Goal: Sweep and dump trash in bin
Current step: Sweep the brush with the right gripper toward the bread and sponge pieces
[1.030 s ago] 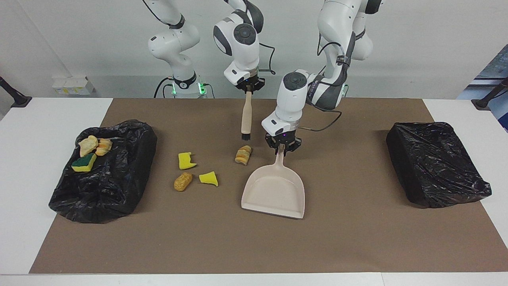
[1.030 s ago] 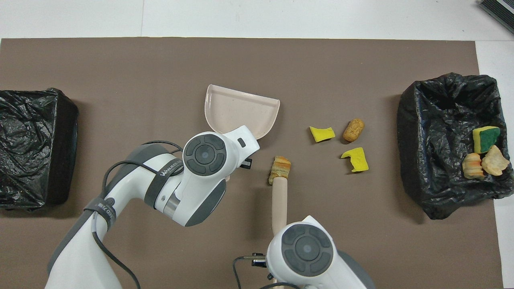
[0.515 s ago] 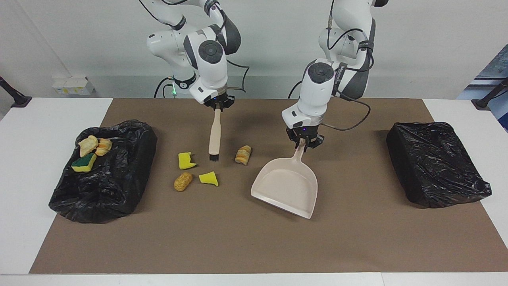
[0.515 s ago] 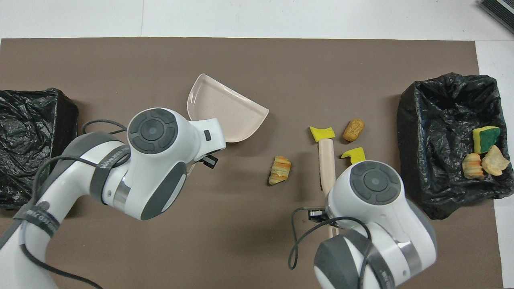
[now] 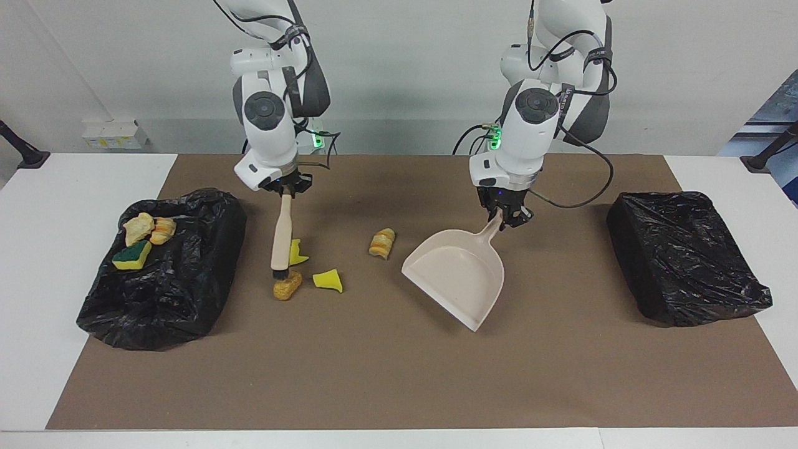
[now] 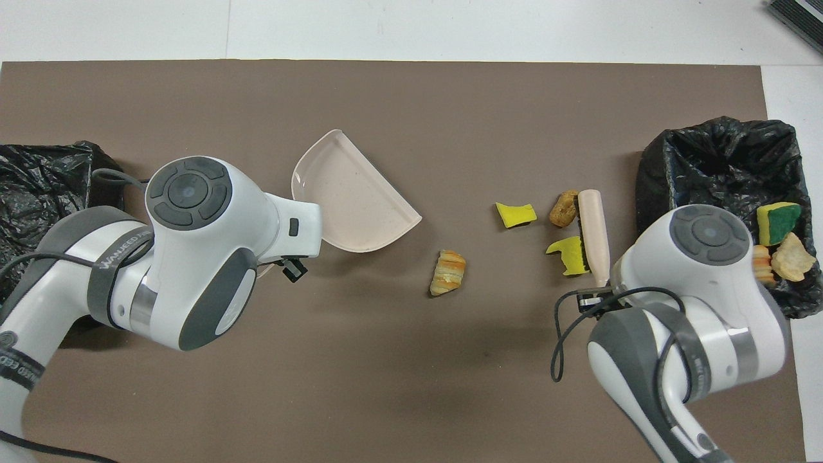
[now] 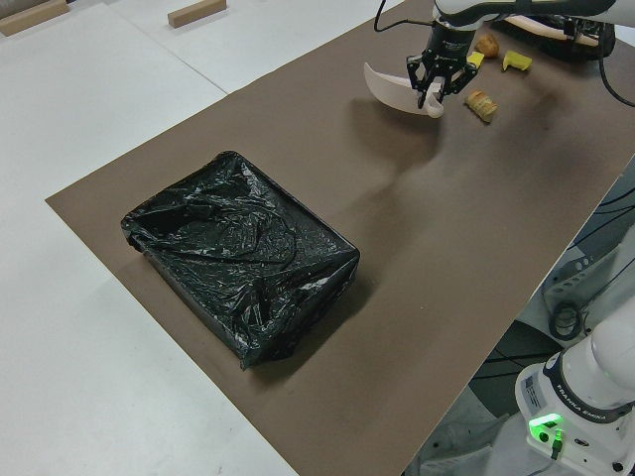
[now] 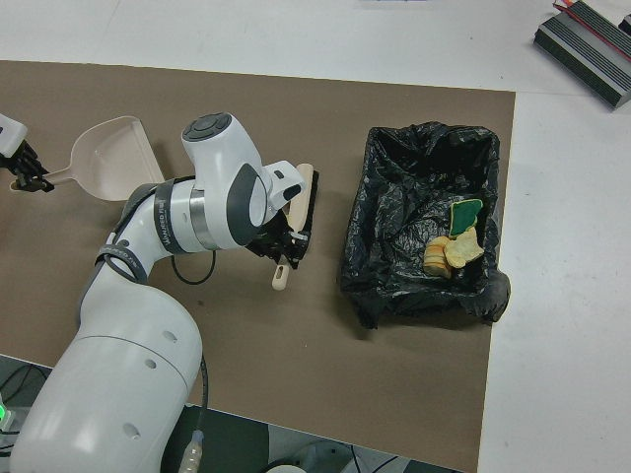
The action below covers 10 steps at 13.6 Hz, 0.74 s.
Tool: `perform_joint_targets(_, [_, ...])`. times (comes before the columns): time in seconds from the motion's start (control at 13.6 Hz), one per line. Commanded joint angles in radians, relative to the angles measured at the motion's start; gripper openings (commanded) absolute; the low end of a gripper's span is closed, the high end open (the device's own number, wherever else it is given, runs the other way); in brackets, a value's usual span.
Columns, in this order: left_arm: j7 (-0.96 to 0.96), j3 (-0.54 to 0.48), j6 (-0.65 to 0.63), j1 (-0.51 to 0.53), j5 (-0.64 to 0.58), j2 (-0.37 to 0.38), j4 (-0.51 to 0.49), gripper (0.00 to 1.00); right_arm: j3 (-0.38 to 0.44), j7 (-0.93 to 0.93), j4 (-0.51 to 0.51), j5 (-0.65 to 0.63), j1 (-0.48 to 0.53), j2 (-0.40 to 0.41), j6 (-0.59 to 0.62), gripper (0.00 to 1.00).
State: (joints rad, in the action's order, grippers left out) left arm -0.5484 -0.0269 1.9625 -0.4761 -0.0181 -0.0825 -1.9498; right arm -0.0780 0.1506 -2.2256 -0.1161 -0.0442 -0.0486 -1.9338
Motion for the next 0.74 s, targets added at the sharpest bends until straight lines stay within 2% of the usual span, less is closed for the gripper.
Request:
perform_joint_targets(0.0, [-0.062, 0.007, -0.001, 0.001, -0.032, 0.067, -0.086, 0.0, -0.014, -0.046, -0.016, -0.028, 0.037, 0.042, -0.08, 0.0])
perform_joint_targets(0.29, [-0.132, 0.008, 0.012, 0.007, -0.06, 0.111, -0.164, 0.0, -0.017, -0.04, -0.016, -0.027, 0.023, 0.085, -0.122, 0.0])
perform_joint_targets(0.66, [-0.16, 0.012, 0.039, -0.015, -0.063, 0.171, -0.273, 0.0, -0.02, -0.037, -0.005, -0.01, -0.058, 0.118, -0.142, 0.0])
